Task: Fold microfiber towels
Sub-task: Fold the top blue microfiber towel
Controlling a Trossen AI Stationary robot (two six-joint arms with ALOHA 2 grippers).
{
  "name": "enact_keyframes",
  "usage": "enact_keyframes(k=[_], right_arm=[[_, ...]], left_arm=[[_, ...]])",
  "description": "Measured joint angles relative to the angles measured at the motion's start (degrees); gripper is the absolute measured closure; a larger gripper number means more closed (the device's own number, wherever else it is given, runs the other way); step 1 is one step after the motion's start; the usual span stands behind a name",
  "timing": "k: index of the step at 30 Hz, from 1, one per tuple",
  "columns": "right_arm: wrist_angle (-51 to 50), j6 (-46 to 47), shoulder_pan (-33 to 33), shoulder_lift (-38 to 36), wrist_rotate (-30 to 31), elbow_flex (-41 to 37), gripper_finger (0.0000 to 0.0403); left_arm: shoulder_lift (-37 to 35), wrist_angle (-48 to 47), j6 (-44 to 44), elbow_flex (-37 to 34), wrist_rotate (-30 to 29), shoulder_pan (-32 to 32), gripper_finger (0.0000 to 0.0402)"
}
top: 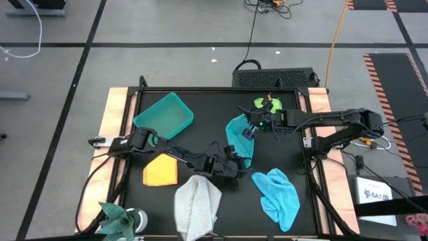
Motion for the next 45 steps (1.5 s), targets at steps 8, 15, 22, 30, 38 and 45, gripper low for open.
enact_keyframes(k=[8,15,22,30,38,45], right_arm=[[3.11,-0.57,-0.22,-0.04,-1.39,0.0,0.0403],[5.51,0.88,-3.4,-0.02,-1.4,0.0,0.0403],[5.51,2.16,-4.31,-0.02,-2.04,0.0,0.0403],[5.46,3.3,-4.48,-0.02,-7.67,0.0,0.0403],[5.32,5.98,-4.48,-0.01,-8.09,0.0,0.0403],[7.74,4.83,-5.21,0.33,2.21,-0.02,0.0403]], left_arm=[[0.0,0.78,-5.55,1.38,7.12,1.41,0.0225],[0.0,-0.73,-1.45,6.99,7.64,1.33,0.0222],[-0.04,-15.64,2.07,9.7,5.04,2.13,0.0222],[-0.59,-22.56,16.0,9.68,11.51,3.08,0.0222],[-1.9,-24.58,14.88,14.41,5.38,2.97,0.0222],[-1.87,-25.44,2.49,14.99,3.84,3.22,0.0222]])
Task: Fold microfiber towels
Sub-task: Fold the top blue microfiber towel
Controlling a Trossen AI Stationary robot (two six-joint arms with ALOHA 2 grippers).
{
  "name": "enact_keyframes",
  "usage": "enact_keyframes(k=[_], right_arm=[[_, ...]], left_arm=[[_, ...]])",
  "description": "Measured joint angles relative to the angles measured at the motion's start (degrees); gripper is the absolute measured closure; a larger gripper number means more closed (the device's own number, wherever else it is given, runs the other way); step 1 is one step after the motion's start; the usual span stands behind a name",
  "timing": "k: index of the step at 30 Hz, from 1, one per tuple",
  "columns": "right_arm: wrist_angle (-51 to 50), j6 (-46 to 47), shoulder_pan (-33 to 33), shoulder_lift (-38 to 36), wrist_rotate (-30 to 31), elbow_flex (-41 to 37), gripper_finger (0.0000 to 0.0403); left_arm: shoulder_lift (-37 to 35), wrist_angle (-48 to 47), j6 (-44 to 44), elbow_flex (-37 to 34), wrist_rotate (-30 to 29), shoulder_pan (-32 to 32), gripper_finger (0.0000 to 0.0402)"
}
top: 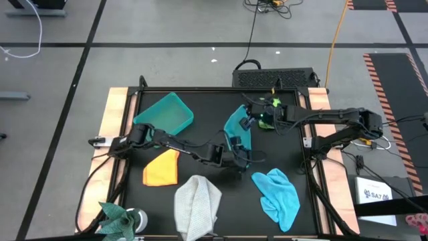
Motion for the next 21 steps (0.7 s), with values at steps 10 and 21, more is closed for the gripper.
enact_keyframes(k=[10,21], right_arm=[[-0.29,-1.17,-1.55,0.0,0.72,0.0,0.0403],[-0.29,-1.6,-1.54,0.0,-3.59,0.0,0.0403]], left_arm=[[0.62,-0.75,-11.2,-1.03,-2.2,-0.1,0.0222],[3.11,1.06,-18.31,-1.13,-6.51,1.44,0.0222]])
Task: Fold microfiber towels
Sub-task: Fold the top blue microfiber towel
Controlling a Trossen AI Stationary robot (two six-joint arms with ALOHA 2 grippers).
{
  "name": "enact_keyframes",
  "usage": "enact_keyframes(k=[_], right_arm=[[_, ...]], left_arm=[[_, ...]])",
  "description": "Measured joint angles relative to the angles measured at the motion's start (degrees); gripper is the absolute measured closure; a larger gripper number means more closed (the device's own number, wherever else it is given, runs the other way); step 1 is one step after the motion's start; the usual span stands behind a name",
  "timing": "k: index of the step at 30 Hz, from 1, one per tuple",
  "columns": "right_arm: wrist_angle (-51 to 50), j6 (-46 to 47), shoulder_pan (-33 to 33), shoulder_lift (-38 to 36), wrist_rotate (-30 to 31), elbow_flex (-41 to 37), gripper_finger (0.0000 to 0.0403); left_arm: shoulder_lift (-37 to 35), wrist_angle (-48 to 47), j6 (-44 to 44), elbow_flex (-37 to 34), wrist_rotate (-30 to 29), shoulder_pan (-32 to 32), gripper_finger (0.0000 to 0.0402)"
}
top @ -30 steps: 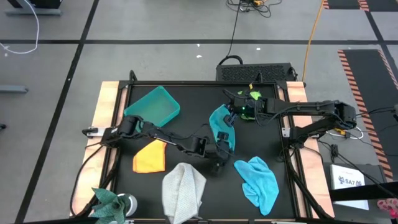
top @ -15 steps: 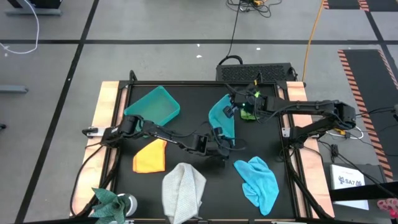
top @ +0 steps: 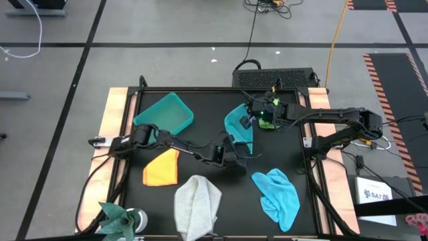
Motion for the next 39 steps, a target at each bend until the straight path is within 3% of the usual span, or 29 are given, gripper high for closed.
enact_keyframes(k=[12,25,32,39], right_arm=[[-0.22,0.08,0.09,0.0,-4.81,0.0,0.0403],[-0.09,-0.26,0.11,0.0,-6.26,0.0,0.0403],[0.0,-1.53,0.11,0.0,-9.28,0.0,0.0403],[0.0,-1.53,0.11,0.0,-10.73,0.0,0.0403]], left_arm=[[2.12,-0.52,-0.1,0.04,2.42,2.25,0.0222],[2.12,-0.9,8.22,0.04,4.93,2.23,0.0222],[2.12,0.35,15.45,0.04,10.89,2.18,0.0222],[2.12,2.29,16.83,0.04,8.13,3.02,0.0222]])
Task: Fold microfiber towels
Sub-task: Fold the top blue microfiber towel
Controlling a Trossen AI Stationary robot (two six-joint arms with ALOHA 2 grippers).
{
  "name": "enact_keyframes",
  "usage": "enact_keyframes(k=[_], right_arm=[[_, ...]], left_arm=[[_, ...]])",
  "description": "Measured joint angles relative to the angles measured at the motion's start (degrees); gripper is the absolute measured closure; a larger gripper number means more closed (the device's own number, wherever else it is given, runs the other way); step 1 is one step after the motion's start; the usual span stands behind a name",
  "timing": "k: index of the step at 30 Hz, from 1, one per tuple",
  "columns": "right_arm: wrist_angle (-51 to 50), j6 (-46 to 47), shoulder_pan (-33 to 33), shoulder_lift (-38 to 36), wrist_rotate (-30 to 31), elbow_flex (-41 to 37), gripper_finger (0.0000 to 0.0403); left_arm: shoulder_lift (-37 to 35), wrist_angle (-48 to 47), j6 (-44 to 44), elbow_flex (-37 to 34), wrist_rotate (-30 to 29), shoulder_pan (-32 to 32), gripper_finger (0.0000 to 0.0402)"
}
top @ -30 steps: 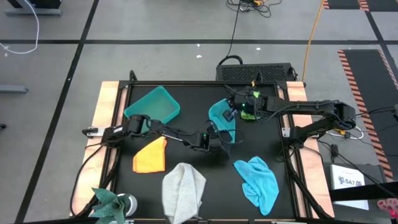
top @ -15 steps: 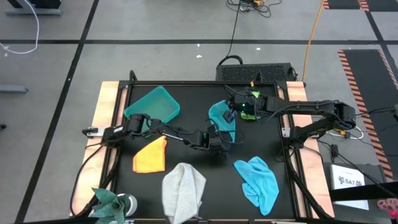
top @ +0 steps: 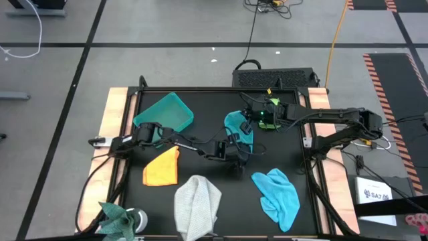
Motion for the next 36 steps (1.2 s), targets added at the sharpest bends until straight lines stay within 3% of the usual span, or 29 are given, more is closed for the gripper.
enact_keyframes(k=[14,22,36], right_arm=[[0.24,2.35,3.05,0.54,0.06,0.02,0.0403],[0.18,2.58,3.28,0.55,0.13,0.02,0.0403],[0.17,2.41,3.31,0.55,0.02,0.02,0.0403]], left_arm=[[0.0,1.77,0.02,0.0,1.11,0.09,0.0222],[2.46,7.93,0.58,-0.04,1.16,-0.02,0.0222],[4.01,7.45,1.51,-0.04,0.07,0.9,0.0222]])
